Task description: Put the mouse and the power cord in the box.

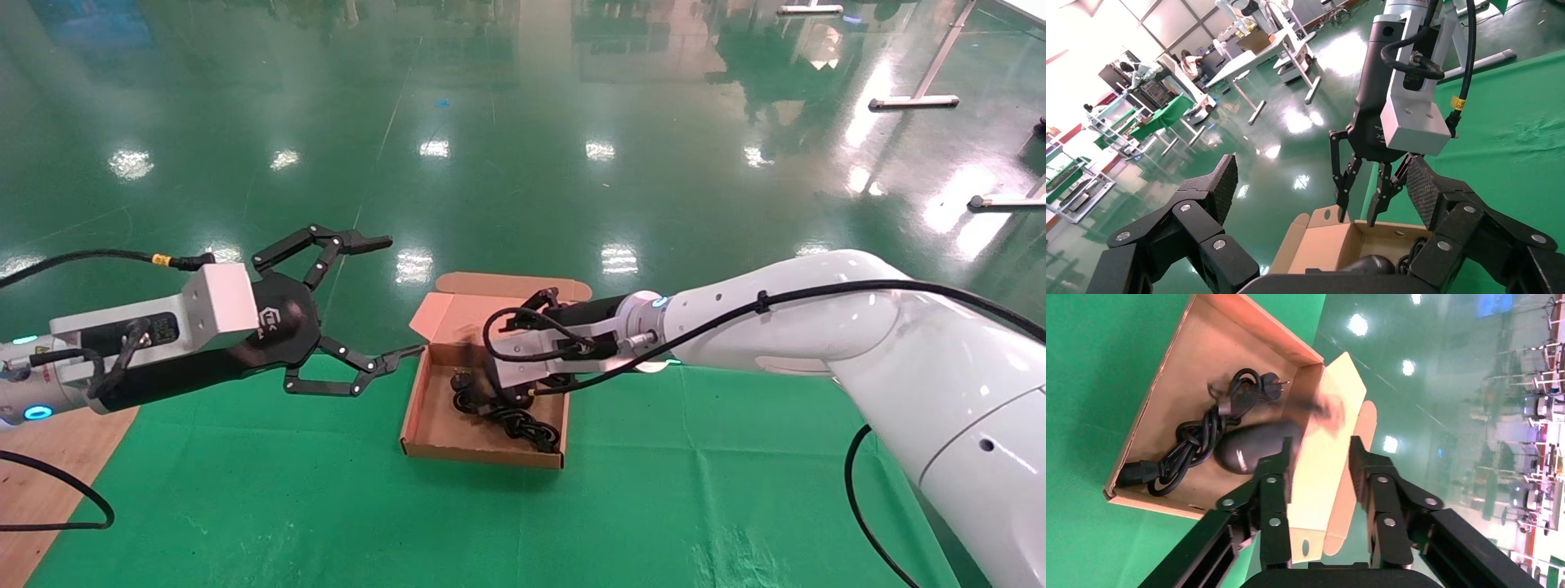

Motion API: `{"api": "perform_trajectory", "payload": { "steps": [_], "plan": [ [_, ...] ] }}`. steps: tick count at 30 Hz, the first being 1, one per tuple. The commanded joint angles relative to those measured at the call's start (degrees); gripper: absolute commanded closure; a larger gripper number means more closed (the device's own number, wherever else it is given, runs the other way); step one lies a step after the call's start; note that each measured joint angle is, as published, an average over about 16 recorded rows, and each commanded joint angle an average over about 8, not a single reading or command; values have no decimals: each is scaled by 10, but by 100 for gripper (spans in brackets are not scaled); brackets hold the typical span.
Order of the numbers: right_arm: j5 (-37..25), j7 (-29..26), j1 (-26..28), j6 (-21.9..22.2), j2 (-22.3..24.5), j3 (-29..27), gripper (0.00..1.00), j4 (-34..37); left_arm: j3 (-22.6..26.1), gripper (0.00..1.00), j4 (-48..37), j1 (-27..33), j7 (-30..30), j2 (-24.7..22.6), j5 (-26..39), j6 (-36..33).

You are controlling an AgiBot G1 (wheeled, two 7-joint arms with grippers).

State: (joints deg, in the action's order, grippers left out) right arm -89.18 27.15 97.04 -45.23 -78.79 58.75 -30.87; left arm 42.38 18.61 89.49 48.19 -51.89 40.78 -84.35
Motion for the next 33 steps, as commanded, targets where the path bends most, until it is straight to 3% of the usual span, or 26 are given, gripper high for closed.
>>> {"api": "perform_trajectory", "payload": {
  "steps": [1,10,33],
  "plan": [
    [-1,1,1,-1,0,-1,0,1,0,0,1,0,0,0,1,1],
    [27,-22,-20,-28,27,-29,0,-25,-12,0,26,-13,-27,7,1,1],
    [209,-167,-156,-181,194,-191,0,-189,-112,0,235,-119,-252,72,5,-5]
  ]
}}
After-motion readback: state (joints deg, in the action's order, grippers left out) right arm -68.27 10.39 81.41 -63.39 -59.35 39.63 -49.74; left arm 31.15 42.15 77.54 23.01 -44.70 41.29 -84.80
